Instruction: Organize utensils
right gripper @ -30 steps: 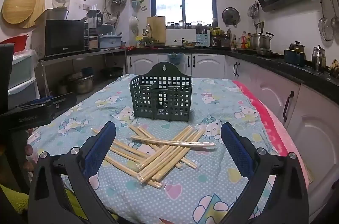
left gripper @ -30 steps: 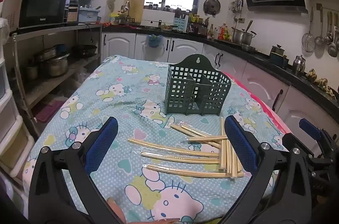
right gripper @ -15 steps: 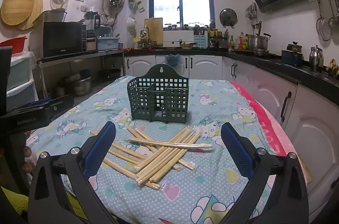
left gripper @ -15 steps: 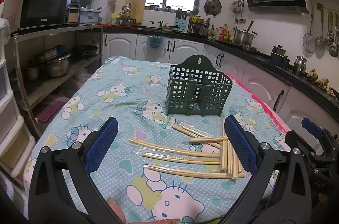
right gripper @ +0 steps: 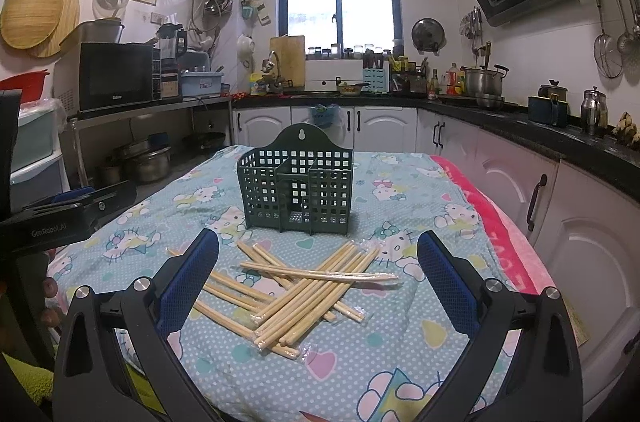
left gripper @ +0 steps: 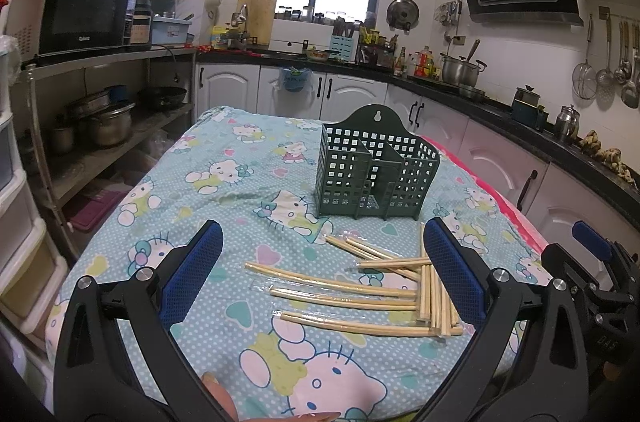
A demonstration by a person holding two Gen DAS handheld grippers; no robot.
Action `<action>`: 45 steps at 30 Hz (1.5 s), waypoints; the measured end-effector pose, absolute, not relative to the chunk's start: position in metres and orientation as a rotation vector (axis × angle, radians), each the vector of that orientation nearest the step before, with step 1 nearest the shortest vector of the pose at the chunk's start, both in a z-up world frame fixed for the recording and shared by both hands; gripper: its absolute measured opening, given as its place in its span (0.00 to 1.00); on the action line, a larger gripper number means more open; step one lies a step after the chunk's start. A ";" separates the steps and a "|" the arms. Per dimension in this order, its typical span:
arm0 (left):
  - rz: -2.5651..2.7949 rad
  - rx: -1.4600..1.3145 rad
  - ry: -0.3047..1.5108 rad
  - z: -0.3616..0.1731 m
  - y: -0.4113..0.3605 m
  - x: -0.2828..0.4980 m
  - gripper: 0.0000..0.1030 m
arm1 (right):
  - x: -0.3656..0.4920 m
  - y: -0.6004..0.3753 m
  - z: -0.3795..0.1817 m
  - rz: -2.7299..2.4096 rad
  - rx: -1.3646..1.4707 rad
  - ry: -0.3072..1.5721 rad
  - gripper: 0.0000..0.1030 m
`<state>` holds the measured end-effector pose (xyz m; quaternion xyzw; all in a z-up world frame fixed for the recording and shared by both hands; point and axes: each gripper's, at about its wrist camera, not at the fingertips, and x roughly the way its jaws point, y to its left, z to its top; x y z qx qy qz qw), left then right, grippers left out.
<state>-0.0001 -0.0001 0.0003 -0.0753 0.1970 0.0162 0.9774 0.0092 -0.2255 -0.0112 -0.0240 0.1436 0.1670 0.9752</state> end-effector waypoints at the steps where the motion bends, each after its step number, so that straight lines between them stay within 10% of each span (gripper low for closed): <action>1: 0.033 -0.152 0.397 0.000 0.000 0.000 0.90 | 0.009 -0.226 -0.011 0.336 -0.048 0.290 0.94; 45: 0.024 -0.420 0.662 -0.036 0.085 0.039 0.90 | 0.075 -0.212 -0.015 0.358 -0.052 0.519 0.94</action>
